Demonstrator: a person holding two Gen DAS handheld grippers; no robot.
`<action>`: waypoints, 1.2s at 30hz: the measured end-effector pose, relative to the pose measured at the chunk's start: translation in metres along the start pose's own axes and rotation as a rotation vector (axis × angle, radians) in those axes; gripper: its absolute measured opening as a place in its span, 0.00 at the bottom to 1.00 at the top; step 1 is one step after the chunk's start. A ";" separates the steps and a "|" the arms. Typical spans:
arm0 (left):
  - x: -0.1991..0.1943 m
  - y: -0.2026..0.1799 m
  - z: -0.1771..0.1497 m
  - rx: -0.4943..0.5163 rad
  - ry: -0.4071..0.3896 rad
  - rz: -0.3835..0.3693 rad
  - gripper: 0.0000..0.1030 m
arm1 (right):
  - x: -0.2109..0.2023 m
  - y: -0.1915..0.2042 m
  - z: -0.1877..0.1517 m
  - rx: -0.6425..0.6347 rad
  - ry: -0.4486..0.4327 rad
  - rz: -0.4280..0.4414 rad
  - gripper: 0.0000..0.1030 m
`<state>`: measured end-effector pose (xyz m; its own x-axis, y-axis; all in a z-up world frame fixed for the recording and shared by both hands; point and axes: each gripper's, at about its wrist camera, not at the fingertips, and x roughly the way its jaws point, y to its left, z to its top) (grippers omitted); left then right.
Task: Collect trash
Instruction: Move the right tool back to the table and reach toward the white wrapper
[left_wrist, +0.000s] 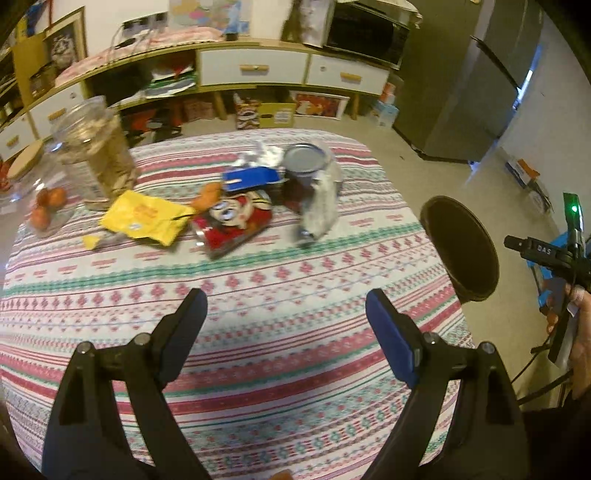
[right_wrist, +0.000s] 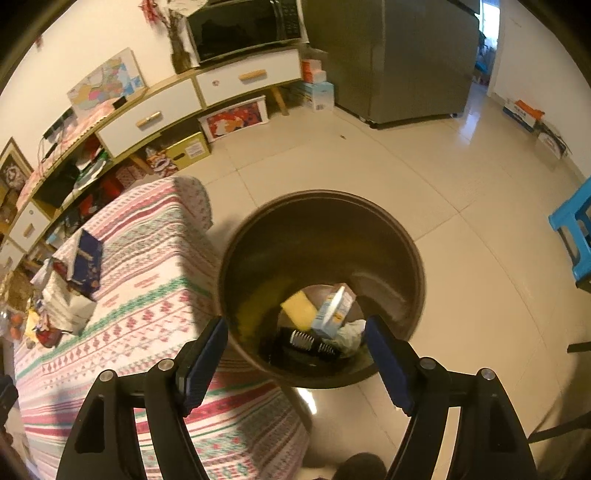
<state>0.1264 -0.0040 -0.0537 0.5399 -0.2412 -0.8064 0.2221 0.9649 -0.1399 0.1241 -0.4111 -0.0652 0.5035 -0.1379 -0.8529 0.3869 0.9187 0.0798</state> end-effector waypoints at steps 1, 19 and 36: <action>-0.002 0.007 0.001 -0.011 -0.003 0.014 0.85 | -0.001 0.005 0.000 -0.004 -0.002 0.007 0.76; 0.002 0.094 0.013 -0.151 -0.007 0.149 0.85 | 0.016 0.176 -0.007 -0.198 -0.019 0.147 0.79; 0.007 0.133 0.008 -0.251 0.031 0.156 0.85 | 0.077 0.298 -0.042 -0.461 0.027 0.169 0.79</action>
<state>0.1663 0.1223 -0.0731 0.5261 -0.0882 -0.8458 -0.0718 0.9864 -0.1475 0.2463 -0.1325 -0.1289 0.5070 0.0314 -0.8614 -0.0836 0.9964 -0.0129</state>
